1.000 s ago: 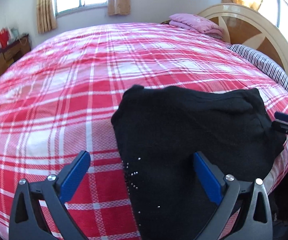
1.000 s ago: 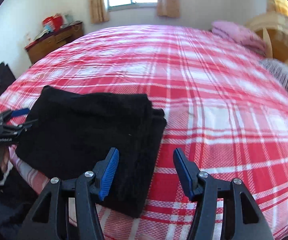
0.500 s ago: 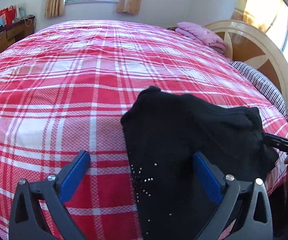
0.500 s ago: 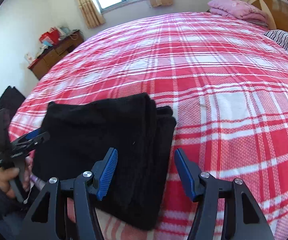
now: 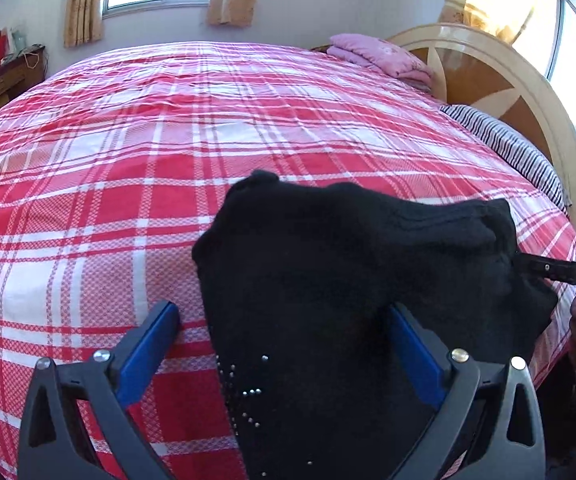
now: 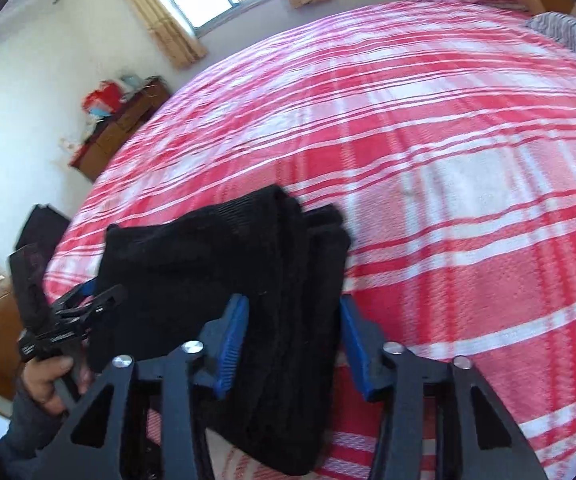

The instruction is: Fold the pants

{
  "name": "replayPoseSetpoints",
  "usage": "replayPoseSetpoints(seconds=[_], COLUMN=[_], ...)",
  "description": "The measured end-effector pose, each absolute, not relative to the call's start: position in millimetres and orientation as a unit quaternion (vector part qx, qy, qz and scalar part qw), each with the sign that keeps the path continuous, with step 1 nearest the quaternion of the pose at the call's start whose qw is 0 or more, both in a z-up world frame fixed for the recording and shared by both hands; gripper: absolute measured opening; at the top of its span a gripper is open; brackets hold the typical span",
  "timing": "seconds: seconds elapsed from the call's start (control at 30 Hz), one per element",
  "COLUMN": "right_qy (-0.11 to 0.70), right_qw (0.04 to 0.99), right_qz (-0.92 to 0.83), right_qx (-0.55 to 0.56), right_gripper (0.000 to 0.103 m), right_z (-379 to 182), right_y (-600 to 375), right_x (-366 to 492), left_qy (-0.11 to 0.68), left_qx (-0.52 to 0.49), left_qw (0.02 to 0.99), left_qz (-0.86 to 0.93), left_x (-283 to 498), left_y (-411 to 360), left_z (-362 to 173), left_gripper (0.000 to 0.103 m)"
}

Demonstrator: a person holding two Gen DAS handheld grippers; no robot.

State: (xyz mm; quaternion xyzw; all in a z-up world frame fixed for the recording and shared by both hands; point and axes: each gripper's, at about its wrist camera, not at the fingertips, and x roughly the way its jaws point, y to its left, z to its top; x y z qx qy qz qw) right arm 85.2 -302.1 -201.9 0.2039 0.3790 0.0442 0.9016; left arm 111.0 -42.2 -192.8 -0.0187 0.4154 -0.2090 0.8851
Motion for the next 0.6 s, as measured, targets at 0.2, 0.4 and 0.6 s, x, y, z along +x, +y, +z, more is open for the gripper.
replayPoseSetpoints(seconds=[0.2,0.4,0.6], right_qy=[0.376,0.380,0.363], right_qw=[0.899,0.902,0.914], right_qz=[0.054,0.048,0.049], right_qx=[0.218,0.199,0.177], right_gripper=[0.047,0.047,0.047], right_z=[-206.0,-208.2,-210.9], right_y=[-308.6,-303.6,-298.6], right_x=[86.9,89.2,86.2], left_qy=[0.410,0.408,0.407], left_qx=[-0.027,-0.011,-0.012], left_qw=[0.883,0.885,0.882], left_qz=[-0.224,-0.223,-0.236], left_x=[109.7,113.2,110.0], left_y=[-34.4,-42.8,-45.9], left_z=[-193.5,-194.1,-191.1], left_gripper=[0.096,0.096,0.075])
